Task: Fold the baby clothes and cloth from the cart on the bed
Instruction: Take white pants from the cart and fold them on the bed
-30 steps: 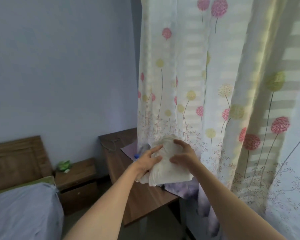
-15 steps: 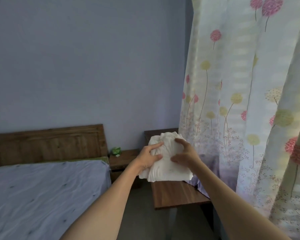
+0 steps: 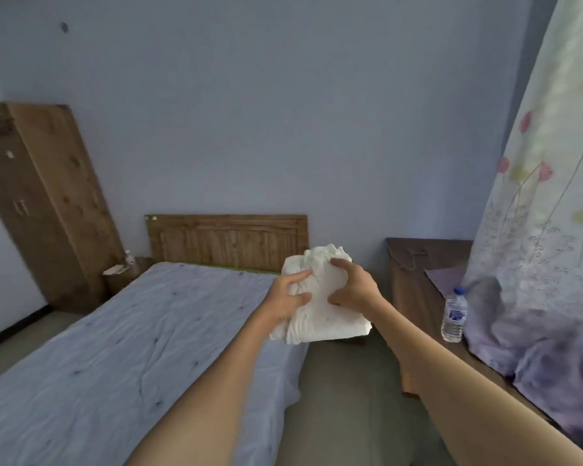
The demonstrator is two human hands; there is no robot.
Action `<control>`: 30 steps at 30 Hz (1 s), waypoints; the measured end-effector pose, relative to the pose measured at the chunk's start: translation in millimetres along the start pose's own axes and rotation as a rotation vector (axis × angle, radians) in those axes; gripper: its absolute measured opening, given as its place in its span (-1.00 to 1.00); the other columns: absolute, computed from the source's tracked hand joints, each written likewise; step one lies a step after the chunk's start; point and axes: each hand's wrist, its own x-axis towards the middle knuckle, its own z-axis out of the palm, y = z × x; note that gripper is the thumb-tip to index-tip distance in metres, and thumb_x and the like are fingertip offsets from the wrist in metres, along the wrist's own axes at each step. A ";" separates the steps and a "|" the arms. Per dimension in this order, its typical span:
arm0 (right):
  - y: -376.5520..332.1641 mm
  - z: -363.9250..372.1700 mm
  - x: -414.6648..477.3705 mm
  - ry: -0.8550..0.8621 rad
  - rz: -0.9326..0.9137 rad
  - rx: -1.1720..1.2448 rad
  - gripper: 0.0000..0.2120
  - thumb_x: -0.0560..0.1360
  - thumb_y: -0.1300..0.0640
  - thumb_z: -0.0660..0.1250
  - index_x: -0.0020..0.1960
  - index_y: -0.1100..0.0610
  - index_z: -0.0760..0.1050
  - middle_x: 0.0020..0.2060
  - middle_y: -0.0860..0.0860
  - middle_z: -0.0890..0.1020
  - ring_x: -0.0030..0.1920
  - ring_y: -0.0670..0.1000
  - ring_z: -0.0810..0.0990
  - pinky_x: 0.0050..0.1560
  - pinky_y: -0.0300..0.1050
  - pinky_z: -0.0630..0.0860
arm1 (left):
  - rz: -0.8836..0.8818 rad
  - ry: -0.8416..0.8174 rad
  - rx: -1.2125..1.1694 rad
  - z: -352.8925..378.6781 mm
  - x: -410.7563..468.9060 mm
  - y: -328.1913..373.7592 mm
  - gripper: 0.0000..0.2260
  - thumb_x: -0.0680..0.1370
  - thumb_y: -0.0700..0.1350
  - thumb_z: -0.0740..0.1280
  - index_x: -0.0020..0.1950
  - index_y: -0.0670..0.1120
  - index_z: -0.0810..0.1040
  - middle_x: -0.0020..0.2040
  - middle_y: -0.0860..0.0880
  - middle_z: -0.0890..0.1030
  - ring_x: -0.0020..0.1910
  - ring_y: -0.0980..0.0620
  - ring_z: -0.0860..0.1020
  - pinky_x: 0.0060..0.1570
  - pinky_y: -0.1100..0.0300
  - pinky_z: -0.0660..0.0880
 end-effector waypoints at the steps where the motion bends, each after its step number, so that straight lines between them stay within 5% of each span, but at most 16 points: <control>1: -11.3 15.0 5.4 -0.016 -0.017 -0.005 -0.13 0.41 0.21 0.53 0.61 -0.20 0.29 0.38 0.00 0.53 0.33 0.12 0.55 0.21 0.04 0.60 | -0.012 0.036 -0.004 -15.5 -3.2 -10.0 -0.46 0.60 -0.24 0.50 0.56 0.06 0.52 0.51 -0.01 0.50 0.47 0.03 0.49 0.35 0.24 0.49; 7: -94.2 108.8 38.0 -0.152 -0.160 -0.027 -0.13 0.40 0.23 0.54 0.61 -0.17 0.31 0.44 0.01 0.52 0.38 0.10 0.55 0.28 0.01 0.58 | -0.076 0.217 0.021 -125.7 -33.5 -56.8 -0.47 0.59 -0.30 0.49 0.54 0.01 0.55 0.44 -0.01 0.56 0.40 0.05 0.55 0.16 0.40 0.54; 16: -203.0 246.0 66.4 -0.309 -0.315 -0.114 -0.12 0.39 0.18 0.56 0.62 -0.17 0.30 0.49 0.02 0.49 0.44 0.11 0.50 0.36 0.03 0.52 | -0.172 0.450 0.089 -262.3 -86.8 -129.5 -0.44 0.60 -0.26 0.49 0.56 0.07 0.52 0.52 0.02 0.48 0.47 0.04 0.45 0.45 0.08 0.48; 21: -245.8 325.3 63.2 -0.418 -0.362 -0.133 -0.11 0.40 0.17 0.54 0.62 -0.22 0.27 0.52 0.02 0.44 0.47 0.12 0.47 0.40 0.06 0.51 | -0.221 0.548 0.099 -317.6 -130.7 -172.7 -0.45 0.61 -0.27 0.47 0.57 0.04 0.50 0.49 0.02 0.50 0.45 0.04 0.46 0.37 0.18 0.45; 26: -275.2 386.4 54.5 -0.491 -0.446 -0.149 -0.13 0.42 0.17 0.54 0.62 -0.20 0.27 0.53 0.06 0.42 0.50 0.15 0.42 0.45 0.09 0.46 | -0.291 0.630 0.111 -358.9 -167.7 -211.6 -0.46 0.61 -0.27 0.47 0.55 0.06 0.52 0.52 -0.03 0.51 0.49 -0.05 0.47 0.50 -0.03 0.45; 30: -286.0 410.0 52.7 -0.511 -0.484 -0.176 -0.15 0.44 0.16 0.52 0.62 -0.22 0.26 0.51 0.05 0.43 0.48 0.15 0.44 0.44 0.09 0.46 | -0.306 0.696 0.113 -368.5 -182.6 -224.0 -0.47 0.61 -0.28 0.45 0.55 0.05 0.53 0.51 0.01 0.50 0.46 0.01 0.46 0.46 0.12 0.43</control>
